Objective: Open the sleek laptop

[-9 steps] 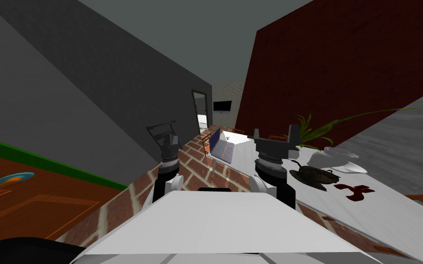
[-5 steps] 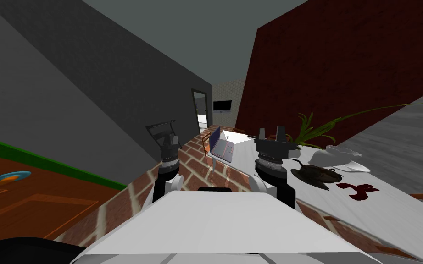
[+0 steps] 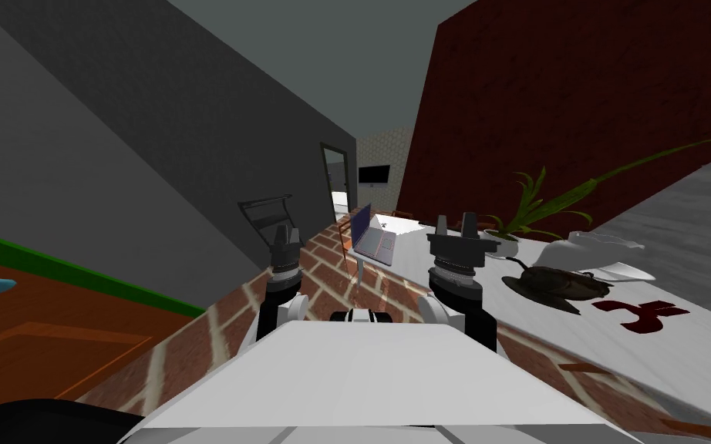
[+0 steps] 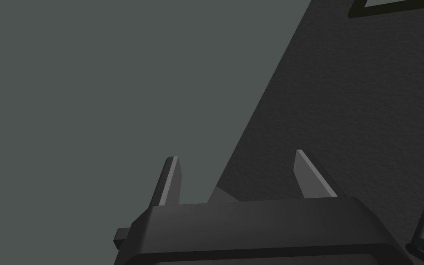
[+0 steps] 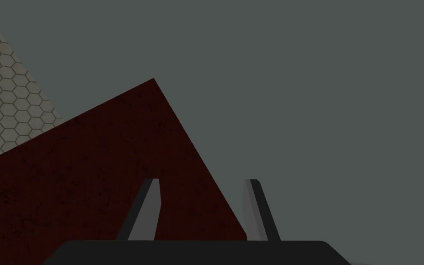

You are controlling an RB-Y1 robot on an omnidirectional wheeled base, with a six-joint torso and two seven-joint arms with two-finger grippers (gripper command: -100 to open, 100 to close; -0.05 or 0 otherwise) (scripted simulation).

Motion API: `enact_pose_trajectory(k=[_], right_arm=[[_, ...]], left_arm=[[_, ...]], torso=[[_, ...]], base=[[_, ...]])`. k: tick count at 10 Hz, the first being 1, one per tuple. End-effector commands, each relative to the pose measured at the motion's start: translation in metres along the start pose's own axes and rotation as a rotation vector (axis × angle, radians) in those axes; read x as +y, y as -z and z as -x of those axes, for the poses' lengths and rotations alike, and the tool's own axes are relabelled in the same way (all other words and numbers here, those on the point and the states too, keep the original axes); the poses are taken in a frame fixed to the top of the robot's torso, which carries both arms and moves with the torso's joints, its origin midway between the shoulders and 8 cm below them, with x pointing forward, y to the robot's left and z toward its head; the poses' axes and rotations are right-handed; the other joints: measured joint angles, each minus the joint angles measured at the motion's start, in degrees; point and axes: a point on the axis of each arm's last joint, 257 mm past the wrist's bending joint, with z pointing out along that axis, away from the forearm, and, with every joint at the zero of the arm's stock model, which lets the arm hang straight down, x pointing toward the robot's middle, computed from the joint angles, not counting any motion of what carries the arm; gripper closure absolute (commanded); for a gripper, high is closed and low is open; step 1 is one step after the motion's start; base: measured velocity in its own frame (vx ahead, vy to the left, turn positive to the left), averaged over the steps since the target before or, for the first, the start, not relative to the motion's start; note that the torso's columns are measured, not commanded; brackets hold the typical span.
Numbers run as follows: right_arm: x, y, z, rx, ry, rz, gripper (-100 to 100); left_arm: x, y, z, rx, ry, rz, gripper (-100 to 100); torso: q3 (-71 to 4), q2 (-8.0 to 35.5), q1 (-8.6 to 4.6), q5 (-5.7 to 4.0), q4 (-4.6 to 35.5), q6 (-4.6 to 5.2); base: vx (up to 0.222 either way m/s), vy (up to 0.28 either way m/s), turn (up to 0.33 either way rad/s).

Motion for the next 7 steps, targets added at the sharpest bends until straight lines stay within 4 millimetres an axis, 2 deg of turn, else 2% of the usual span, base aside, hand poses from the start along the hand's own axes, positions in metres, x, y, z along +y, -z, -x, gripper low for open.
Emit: enact_pose_trajectory(k=[1,3,7], right_arm=[[-0.009,0.002,-0.005,0.041,0.022,-0.031,-100],[-0.029,0.008,-0.012,0.105,0.072,-0.093,-100],[-0.089,0.031,-0.015,0.241,0.25,-0.269,-100]], left_arm=[[0.0,0.0,0.0,0.0,0.0,0.0,0],[0.0,0.0,0.0,0.0,0.0,0.001,0],[0.0,0.0,0.0,0.0,0.0,0.001,0]], torso=[[-8.5,4.2,0.0,0.0,4.2,0.0],[-13.6,6.6,0.14,0.04,6.7,0.0],[-13.9,6.9,0.05,0.02,6.9,-0.01]], base=[[0.011,0.018,0.0],[0.014,0.067,-0.003],[0.04,0.123,-0.011]])
